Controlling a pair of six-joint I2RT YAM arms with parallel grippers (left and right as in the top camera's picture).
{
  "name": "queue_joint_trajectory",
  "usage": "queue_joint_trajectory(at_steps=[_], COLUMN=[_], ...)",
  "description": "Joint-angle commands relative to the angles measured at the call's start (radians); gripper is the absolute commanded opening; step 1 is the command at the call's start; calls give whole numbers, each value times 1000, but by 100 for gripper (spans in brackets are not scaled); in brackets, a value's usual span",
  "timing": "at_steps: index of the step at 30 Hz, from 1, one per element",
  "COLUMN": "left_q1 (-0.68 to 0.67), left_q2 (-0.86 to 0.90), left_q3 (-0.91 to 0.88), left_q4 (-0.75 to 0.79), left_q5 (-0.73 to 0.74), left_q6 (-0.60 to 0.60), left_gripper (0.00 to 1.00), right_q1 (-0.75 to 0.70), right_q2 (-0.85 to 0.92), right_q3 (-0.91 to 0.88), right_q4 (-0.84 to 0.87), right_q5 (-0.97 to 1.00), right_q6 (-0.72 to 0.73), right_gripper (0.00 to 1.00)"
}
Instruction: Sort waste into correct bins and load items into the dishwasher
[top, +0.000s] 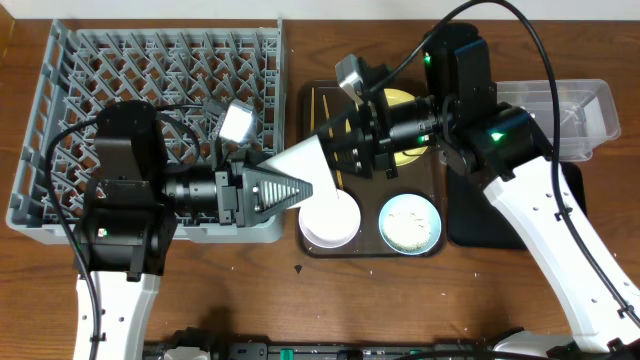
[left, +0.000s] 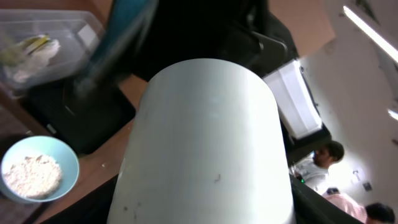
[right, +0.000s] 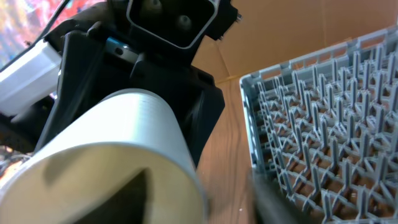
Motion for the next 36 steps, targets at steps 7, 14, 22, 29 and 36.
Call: queue_joint_trajectory(at_steps=[7,14,22,29,36], left_q1=[27,60,62,109,162], left_q2=[-4,-1,92,261,371], left_q3=[13,18,18,18,18], left_q4=[-250,-407,-552,-556,-529], left_q5=[-642,-1157,-1546,-1559,-1518], left_q6=[45,-38,-94,-119,-131], left_gripper=[56,56,57,57,62], right_q1=[-158,-126,3,65,66], right_q2=[-37,-40,-35,-35,-35], right_q3=[4,4,3,3,3], right_q4=[-129,-385,-481,-490,-512], right_q5=[224,537,774,816,816], right_q6=[91,90,91,95,95], right_gripper=[71,72,73,74,74])
